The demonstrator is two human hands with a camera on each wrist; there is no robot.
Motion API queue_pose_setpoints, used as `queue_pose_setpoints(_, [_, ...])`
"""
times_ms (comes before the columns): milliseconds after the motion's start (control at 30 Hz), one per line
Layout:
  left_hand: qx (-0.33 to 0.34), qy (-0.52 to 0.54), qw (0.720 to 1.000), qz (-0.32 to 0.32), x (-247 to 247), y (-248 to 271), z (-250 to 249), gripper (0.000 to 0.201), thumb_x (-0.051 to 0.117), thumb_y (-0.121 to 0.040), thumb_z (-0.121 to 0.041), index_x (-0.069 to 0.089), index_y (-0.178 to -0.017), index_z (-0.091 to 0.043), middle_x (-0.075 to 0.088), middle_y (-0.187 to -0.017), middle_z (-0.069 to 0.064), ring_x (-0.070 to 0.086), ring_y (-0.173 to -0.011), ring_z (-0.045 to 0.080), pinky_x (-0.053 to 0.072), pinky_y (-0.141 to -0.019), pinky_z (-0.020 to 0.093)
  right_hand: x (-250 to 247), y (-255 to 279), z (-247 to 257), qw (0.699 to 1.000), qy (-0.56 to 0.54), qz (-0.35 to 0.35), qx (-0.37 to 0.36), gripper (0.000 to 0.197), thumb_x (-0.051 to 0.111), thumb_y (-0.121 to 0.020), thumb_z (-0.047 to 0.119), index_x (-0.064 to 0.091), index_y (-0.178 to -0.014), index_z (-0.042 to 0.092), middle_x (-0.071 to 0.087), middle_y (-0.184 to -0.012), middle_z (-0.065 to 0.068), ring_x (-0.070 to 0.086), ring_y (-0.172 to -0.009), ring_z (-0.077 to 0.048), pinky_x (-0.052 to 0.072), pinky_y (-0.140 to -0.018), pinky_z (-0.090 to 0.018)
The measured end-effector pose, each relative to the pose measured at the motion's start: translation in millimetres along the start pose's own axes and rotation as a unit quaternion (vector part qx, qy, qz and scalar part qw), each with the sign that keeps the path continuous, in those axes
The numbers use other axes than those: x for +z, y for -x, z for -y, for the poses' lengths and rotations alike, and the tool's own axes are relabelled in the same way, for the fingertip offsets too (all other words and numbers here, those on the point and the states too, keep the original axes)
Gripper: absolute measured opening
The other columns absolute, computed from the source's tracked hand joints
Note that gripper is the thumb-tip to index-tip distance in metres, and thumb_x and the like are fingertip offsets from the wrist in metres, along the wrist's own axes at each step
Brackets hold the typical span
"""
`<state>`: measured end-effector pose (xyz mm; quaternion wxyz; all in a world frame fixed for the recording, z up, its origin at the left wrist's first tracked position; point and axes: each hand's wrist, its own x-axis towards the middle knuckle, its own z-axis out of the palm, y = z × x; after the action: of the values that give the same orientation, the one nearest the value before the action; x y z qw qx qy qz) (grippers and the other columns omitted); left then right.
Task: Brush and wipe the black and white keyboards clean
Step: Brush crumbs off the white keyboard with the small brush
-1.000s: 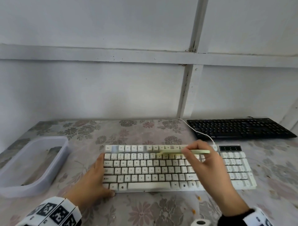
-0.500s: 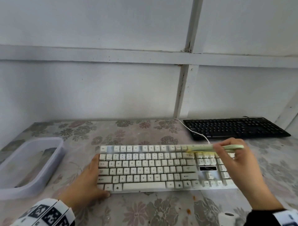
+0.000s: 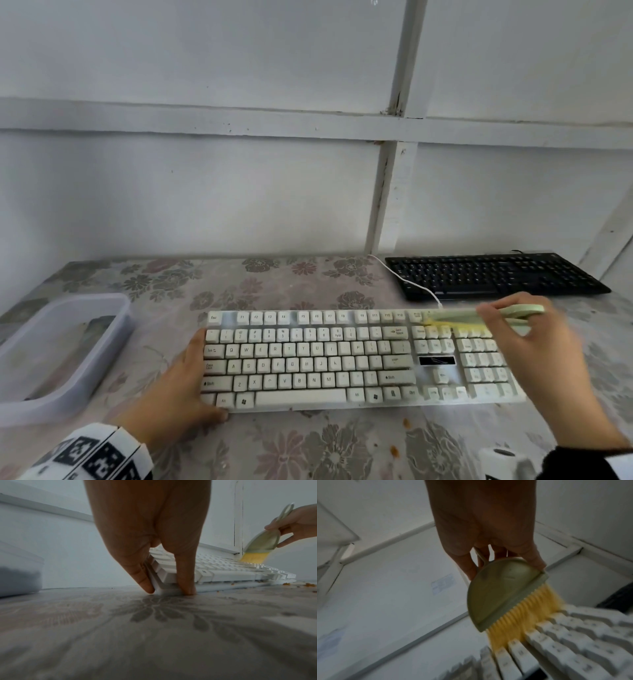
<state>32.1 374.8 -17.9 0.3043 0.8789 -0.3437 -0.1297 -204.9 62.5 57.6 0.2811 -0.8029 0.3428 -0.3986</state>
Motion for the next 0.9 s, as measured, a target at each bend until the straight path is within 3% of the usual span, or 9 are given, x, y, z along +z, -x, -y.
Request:
queue_pose_setpoints(133, [0.001,-0.006,1.000,-0.002,1.5,0.6,2.7,0.108,0.081,-0.057,-0.021,0.005,-0.132,-0.041,0.037,-0.126,-0.014,0.040,-0.115,0.004,0.034,-0.090,0.016,-6.1,-0.6,2.4,0.994,-0.103,0.018,0.020,0.015,0.064,-0.087,0.027,0.062,-0.073,0.022,0.056,-0.069,0.001,0.050,-0.052,-0.003,0.040,-0.049,-0.018])
queue_pose_setpoints(267, [0.006,-0.014,1.000,-0.004,0.8,0.8,2.1,0.109,0.081,-0.057,-0.024,0.004,-0.133,-0.041,0.036,-0.127,-0.014,0.038,-0.118,0.005,0.035,-0.099,0.022,2.2,-0.8,-3.6,0.991,-0.112,0.066,0.033,0.013,0.064,-0.087,0.026,0.062,-0.076,0.021,0.057,-0.077,0.001,0.048,-0.058,-0.003,0.038,-0.058,-0.026])
queue_pose_setpoints(500, [0.000,-0.008,1.000,0.000,0.4,0.1,0.6,0.109,0.081,-0.056,-0.021,0.006,-0.132,-0.041,0.037,-0.127,-0.014,0.038,-0.117,0.005,0.034,-0.099,0.021,-24.6,-19.7,-18.6,1.000,0.003,-0.002,0.029,0.015,0.062,-0.089,0.020,0.059,-0.075,0.019,0.061,-0.081,-0.006,0.055,-0.069,-0.013,0.038,-0.056,-0.025])
queue_pose_setpoints(567, [-0.006,-0.006,1.000,0.005,0.2,0.1,1.5,0.110,0.081,-0.056,-0.021,0.008,-0.138,-0.035,0.038,-0.128,-0.013,0.039,-0.118,0.005,0.035,-0.099,0.022,-34.9,-21.5,-16.7,0.998,0.022,-0.050,0.034,0.018,0.061,-0.089,0.034,0.057,-0.072,0.032,0.060,-0.082,-0.009,0.057,-0.068,-0.022,0.040,-0.053,-0.031])
queue_pose_setpoints(600, [-0.008,-0.006,1.000,0.007,0.0,0.0,2.4,0.112,0.081,-0.056,-0.023,0.008,-0.139,-0.033,0.038,-0.129,-0.013,0.039,-0.118,0.006,0.035,-0.099,0.022,-39.7,-21.8,-18.1,0.997,0.018,-0.072,0.036,0.020,0.058,-0.086,0.052,0.056,-0.073,0.037,0.059,-0.083,-0.007,0.058,-0.071,-0.027,0.043,-0.055,-0.037])
queue_pose_setpoints(667, [-0.009,-0.007,1.000,0.007,-0.4,-0.4,3.7,0.112,0.080,-0.054,-0.026,0.008,-0.139,-0.034,0.039,-0.130,-0.013,0.039,-0.118,0.006,0.036,-0.100,0.024,-44.0,-17.4,-10.3,0.994,0.007,-0.107,0.023,0.033,0.049,-0.075,0.075,0.055,-0.076,0.043,0.059,-0.081,0.001,0.060,-0.077,-0.027,0.047,-0.064,-0.037])
queue_pose_setpoints(733, [-0.013,-0.005,1.000,0.010,-0.6,-0.8,3.8,0.112,0.080,-0.054,-0.026,0.009,-0.139,-0.034,0.038,-0.131,-0.013,0.039,-0.119,0.006,0.036,-0.102,0.026,-34.7,-8.5,23.2,0.995,-0.037,-0.086,-0.016,0.019,0.059,-0.084,0.053,0.057,-0.076,0.035,0.061,-0.076,0.006,0.061,-0.070,-0.016,0.048,-0.059,-0.026])
queue_pose_setpoints(800, [-0.014,-0.001,1.000,0.017,-1.1,-1.4,3.4,0.115,0.081,-0.053,-0.028,0.007,-0.141,-0.034,0.036,-0.132,-0.014,0.037,-0.122,0.006,0.034,-0.106,0.028,-11.5,5.7,55.3,0.996,-0.065,-0.002,-0.054,0.009,0.063,-0.087,0.027,0.059,-0.078,0.027,0.063,-0.073,0.005,0.060,-0.065,-0.007,0.048,-0.054,-0.016])
queue_pose_setpoints(900, [-0.010,0.006,1.000,0.023,-0.6,-2.2,5.1,0.116,0.081,-0.052,-0.027,0.008,-0.141,-0.032,0.035,-0.132,-0.015,0.037,-0.123,0.006,0.034,-0.104,0.024,36.8,37.4,97.0,0.981,-0.132,0.119,-0.075,0.005,0.062,-0.084,0.029,0.061,-0.080,0.025,0.064,-0.076,0.007,0.058,-0.061,-0.005,0.043,-0.051,-0.012])
